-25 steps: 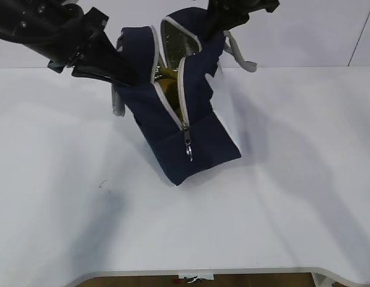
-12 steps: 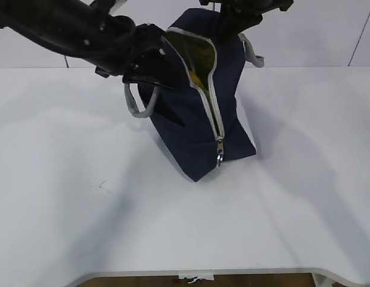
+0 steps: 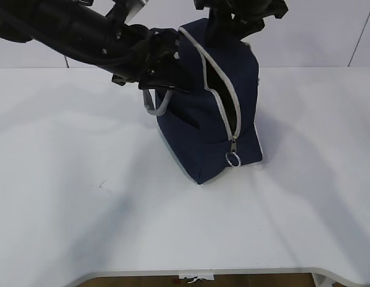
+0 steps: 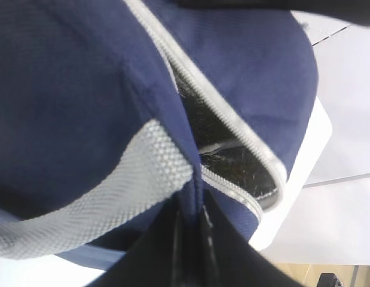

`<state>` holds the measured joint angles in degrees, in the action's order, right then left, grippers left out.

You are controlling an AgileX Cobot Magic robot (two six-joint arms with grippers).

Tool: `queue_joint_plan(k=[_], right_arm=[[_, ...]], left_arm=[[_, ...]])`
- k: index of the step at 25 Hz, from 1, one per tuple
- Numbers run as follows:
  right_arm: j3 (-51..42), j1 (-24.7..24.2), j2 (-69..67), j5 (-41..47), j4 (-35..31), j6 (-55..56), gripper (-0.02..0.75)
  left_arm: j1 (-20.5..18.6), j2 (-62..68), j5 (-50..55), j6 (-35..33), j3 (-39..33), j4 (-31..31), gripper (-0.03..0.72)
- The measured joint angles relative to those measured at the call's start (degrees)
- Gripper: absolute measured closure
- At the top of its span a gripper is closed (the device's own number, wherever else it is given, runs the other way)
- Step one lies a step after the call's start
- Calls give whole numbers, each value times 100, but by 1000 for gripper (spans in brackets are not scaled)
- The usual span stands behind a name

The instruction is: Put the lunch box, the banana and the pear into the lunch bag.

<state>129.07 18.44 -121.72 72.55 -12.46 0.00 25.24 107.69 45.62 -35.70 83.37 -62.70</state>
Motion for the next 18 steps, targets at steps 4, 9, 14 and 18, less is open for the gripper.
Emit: queue_joint_plan(k=[4, 9, 14, 18], right_arm=[[0, 0, 0, -14, -10, 0, 321], [-12, 0, 146, -14, -33, 0, 303], [-247, 0, 695, -16, 120, 0, 302], [-659, 0, 1197, -16, 321, -35, 302]], left_arm=[[0, 0, 83, -13, 0, -95, 547], [0, -143, 456, -13, 0, -129, 411], [0, -502, 769, -13, 0, -129, 393], [0, -728, 1204, -13, 0, -115, 391]])
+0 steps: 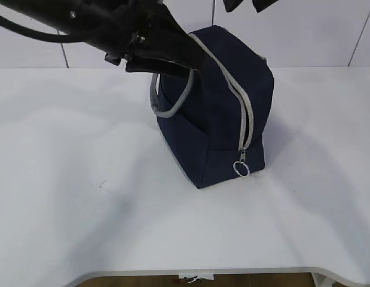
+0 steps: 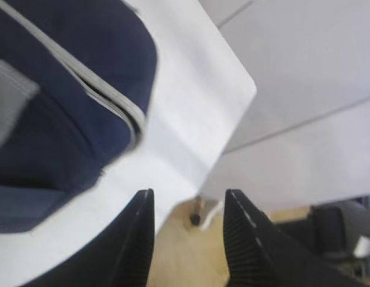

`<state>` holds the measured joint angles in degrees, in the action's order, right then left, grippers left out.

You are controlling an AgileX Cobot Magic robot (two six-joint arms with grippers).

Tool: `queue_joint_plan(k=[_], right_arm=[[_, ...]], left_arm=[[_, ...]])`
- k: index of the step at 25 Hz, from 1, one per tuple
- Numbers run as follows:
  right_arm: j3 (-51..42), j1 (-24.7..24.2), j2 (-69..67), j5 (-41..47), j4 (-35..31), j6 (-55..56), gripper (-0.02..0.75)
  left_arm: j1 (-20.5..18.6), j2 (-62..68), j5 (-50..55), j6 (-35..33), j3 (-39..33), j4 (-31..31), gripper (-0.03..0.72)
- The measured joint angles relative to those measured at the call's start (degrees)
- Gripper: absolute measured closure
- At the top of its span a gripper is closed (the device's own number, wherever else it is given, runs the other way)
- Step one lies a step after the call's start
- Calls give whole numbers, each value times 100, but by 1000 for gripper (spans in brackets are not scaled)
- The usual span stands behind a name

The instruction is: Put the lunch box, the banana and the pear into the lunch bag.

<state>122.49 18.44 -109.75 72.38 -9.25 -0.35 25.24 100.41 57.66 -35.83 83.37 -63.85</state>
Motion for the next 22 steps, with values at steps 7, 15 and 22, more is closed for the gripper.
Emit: queue_joint_plan(k=[7, 15, 22], right_arm=[[-1069, 0, 1191, 0, 249, -285, 302], [-2811, 0, 2726, -258, 234, -493, 302], [-5220, 0, 4345, -2055, -135, -1041, 302]], left_arm=[[0, -202, 1042, 281, 0, 525, 389], [0, -406, 1196, 1862, 0, 2251, 388], [128, -704, 1229, 3128, 0, 3984, 391]])
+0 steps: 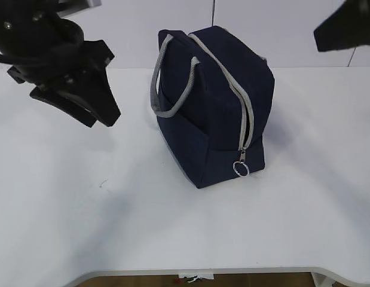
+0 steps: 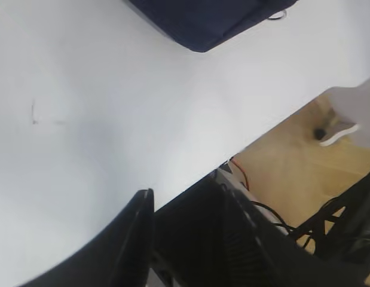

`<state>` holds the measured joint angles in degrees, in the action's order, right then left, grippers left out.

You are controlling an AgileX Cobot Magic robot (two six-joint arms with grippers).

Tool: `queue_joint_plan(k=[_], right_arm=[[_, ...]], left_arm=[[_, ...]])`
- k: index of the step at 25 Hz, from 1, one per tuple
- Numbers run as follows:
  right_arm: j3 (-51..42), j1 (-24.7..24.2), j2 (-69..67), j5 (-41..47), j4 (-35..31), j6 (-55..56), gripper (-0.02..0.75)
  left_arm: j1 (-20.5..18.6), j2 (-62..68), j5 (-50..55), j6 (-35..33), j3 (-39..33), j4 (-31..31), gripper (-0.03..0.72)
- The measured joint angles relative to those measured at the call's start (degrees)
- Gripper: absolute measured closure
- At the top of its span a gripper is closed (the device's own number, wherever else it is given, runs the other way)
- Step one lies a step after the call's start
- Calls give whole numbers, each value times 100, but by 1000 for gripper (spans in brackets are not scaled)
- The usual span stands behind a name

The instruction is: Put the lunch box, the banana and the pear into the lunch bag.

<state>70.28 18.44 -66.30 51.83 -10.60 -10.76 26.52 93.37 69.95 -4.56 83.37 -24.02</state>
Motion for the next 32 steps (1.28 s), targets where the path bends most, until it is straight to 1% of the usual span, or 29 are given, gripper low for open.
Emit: queue_joint_plan(k=[3, 7, 9, 13, 17, 18, 20, 23, 25, 27, 29, 32], right_arm=[[-1023, 0, 561, -840, -155, -297, 302], [-1964, 0, 925, -1687, -175, -388, 302], [-2147, 0, 924, -2077, -175, -400, 302], [-2188, 0, 738, -2715, -175, -423, 302], [-2239, 10, 223, -3395, -175, -704, 302], [-2299, 22, 124, -3662, -175, -831, 302], [-2511, 98, -51, -4522, -175, -948, 302], [-3065, 249, -121, -5932, -143, -983, 302], [-3464, 375, -121, -6546, 27, -983, 302], [-3865, 510, -121, -7115, 361, -874, 302], [-4287, 593, -121, -7541, 745, -506, 302], [-4865, 615, -121, -8180, 1428, 386, 302]], left_arm=[[70, -161, 22, 91, 0, 99, 391], [82, -307, 55, 112, 0, 116, 391], [82, -305, 65, 118, 0, 128, 396], [82, -305, 65, 118, 0, 126, 398], [82, -305, 67, 118, 0, 131, 399], [82, -305, 67, 118, 0, 131, 399], [82, -305, 67, 118, 0, 131, 399], [82, -305, 77, 126, 0, 131, 399], [82, -305, 77, 126, 0, 131, 399], [82, -305, 77, 126, 0, 131, 399], [82, -305, 77, 126, 0, 140, 399], [82, -305, 77, 126, 0, 140, 399]])
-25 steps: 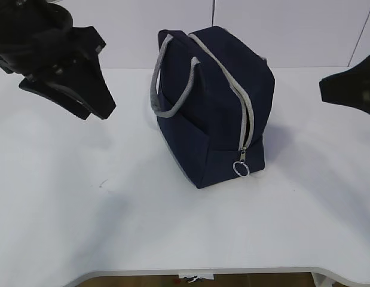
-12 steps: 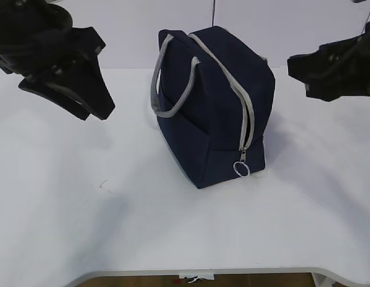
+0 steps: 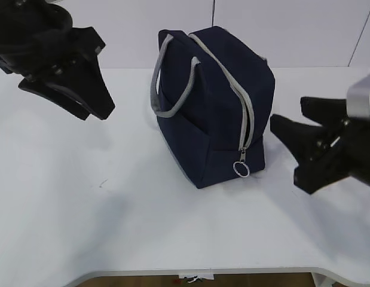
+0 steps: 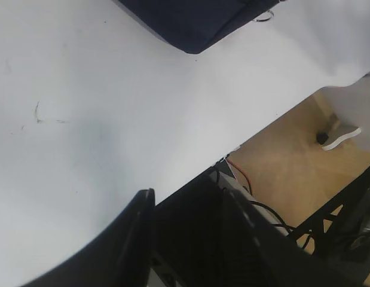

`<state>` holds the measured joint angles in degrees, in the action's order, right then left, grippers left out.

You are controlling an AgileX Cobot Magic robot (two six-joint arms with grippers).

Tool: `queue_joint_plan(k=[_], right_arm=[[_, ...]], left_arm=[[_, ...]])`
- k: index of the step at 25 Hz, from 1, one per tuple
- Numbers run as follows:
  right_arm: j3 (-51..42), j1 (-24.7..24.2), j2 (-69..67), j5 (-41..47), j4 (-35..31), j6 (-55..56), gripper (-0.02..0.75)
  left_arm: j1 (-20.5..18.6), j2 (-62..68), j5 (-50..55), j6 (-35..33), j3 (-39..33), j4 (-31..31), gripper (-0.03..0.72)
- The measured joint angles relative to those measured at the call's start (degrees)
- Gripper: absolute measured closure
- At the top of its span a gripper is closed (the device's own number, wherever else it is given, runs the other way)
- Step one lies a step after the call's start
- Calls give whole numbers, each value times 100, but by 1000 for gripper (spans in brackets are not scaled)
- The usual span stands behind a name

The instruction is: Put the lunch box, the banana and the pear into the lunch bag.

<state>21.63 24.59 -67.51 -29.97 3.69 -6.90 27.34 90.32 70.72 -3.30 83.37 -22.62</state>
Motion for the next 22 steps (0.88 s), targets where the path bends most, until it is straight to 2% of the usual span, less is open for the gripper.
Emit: queue_joint_plan(k=[5, 14, 22], right_arm=[[-637, 5, 0, -401, 361, 481, 302], [-723, 5, -965, -826, 390, 690, 302], [-712, 5, -2523, -2711, 390, 743, 302]], left_arm=[[0, 0, 0, 0, 0, 0, 399], [0, 0, 0, 0, 0, 0, 400], [0, 0, 0, 0, 0, 0, 400]])
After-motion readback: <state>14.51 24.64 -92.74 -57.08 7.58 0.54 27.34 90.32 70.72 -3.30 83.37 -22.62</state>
